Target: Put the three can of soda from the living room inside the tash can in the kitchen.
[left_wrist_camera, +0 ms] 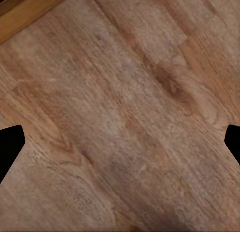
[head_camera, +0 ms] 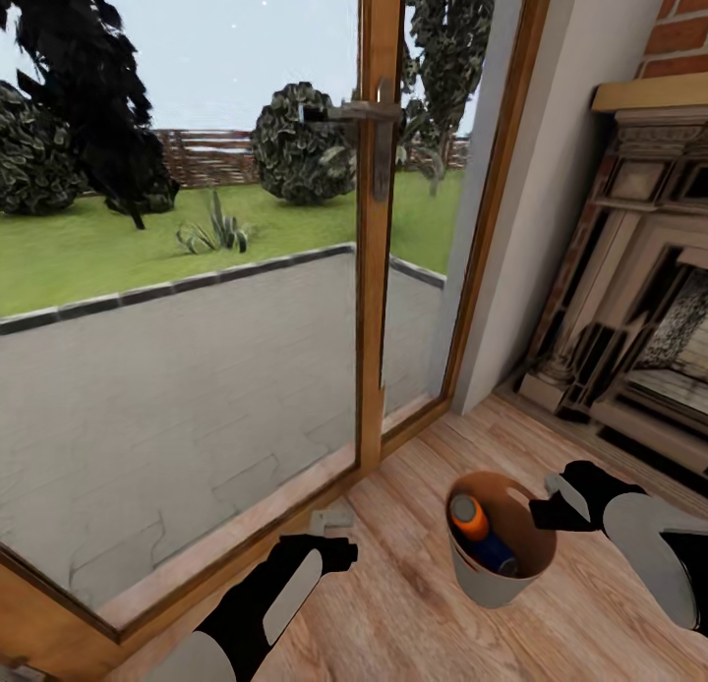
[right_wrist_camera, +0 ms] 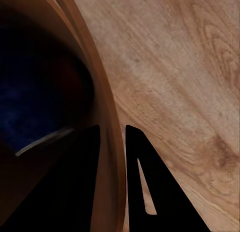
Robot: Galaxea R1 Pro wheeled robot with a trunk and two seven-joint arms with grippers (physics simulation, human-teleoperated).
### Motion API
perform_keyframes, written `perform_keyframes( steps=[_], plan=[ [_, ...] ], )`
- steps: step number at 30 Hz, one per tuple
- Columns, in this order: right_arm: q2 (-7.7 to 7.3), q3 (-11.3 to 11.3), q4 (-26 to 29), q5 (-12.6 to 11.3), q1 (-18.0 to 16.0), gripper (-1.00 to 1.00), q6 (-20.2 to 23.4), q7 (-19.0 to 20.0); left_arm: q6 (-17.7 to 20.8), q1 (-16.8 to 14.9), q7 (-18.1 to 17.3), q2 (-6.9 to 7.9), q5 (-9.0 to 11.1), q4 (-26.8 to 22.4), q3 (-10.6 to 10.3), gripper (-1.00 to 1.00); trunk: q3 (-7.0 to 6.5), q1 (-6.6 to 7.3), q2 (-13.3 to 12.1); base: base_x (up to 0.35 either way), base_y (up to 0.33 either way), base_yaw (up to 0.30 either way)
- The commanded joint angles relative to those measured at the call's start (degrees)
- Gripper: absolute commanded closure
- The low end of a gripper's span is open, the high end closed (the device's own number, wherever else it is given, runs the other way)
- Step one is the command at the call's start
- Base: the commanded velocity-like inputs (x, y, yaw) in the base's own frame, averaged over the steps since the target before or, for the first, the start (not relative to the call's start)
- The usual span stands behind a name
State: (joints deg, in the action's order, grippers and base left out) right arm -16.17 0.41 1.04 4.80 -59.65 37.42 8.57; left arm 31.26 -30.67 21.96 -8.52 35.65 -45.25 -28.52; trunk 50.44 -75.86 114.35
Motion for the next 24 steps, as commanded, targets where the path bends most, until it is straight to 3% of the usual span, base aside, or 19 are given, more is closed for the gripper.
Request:
perform_keyframes(
  steps=[1,24],
  plan=[
    [0.00,-0.25,0.02,-0.26,-0.03,1.00,0.02,0.29,0.00,0.00,0.02,0.00,-0.01,0.02,-0.01,-1.00,0.18,-0.22,0.42,0.000,0.000,0.000],
    [-0.45,-0.05,3.17,-0.22,0.06,1.00,-0.14,0.83,-0.24,0.00,-0.26,-0.01,-0.14,0.04,-0.22,-1.00,4.31,-5.27,9.65,0.000,0.000,0.000]
  ],
)
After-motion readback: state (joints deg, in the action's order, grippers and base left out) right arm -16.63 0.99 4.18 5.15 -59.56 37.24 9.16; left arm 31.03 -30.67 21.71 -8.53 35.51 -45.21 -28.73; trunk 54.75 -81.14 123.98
